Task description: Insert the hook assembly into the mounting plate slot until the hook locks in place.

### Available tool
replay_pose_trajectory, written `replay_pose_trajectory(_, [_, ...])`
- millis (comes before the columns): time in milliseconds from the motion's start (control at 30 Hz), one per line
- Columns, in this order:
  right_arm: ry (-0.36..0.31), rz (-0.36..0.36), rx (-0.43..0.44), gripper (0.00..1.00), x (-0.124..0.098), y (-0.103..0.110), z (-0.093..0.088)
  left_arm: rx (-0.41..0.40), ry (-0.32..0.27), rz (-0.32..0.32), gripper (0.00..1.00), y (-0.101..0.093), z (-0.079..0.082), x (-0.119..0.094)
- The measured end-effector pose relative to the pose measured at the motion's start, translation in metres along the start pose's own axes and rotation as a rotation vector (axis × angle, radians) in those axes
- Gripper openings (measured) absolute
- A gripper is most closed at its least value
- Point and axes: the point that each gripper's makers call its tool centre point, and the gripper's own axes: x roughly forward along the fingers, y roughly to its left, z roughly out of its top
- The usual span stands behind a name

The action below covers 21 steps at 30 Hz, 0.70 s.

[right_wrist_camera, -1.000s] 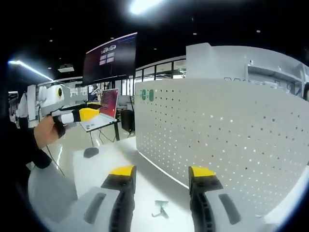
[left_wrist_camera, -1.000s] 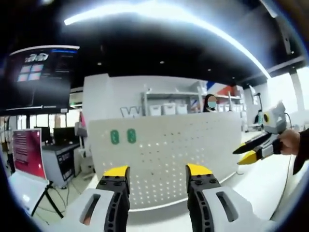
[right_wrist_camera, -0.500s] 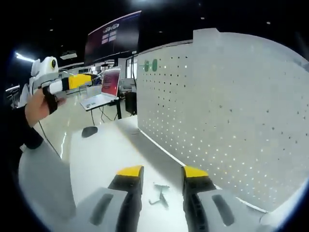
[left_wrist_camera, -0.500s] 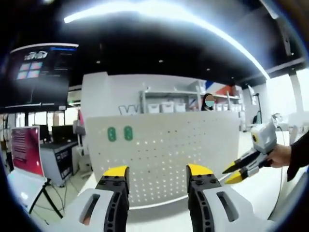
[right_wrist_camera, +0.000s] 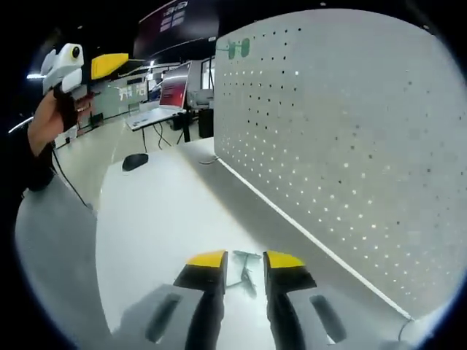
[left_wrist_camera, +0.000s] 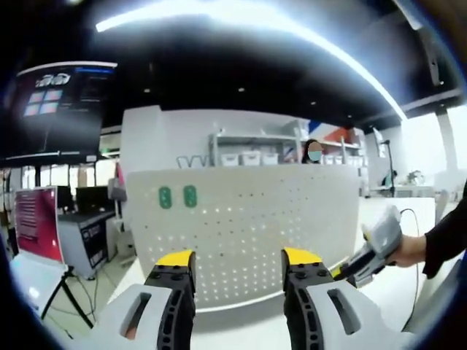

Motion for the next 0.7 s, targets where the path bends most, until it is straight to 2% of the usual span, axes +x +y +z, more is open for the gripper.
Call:
replay_pose_trajectory(500, [0.107,0.052,-0.070,0.06,0.032,0.004,-0.027,-0.016,0.024,-0.011,0.47,-0.004,-0.011,0.002])
replay_pose_trajectory(700, [0.150,0.061,-0.099,0.06,0.042,0.002,-0.037,-0.020,0.030,-0.011,0.47,-0.003,-0.013,0.003])
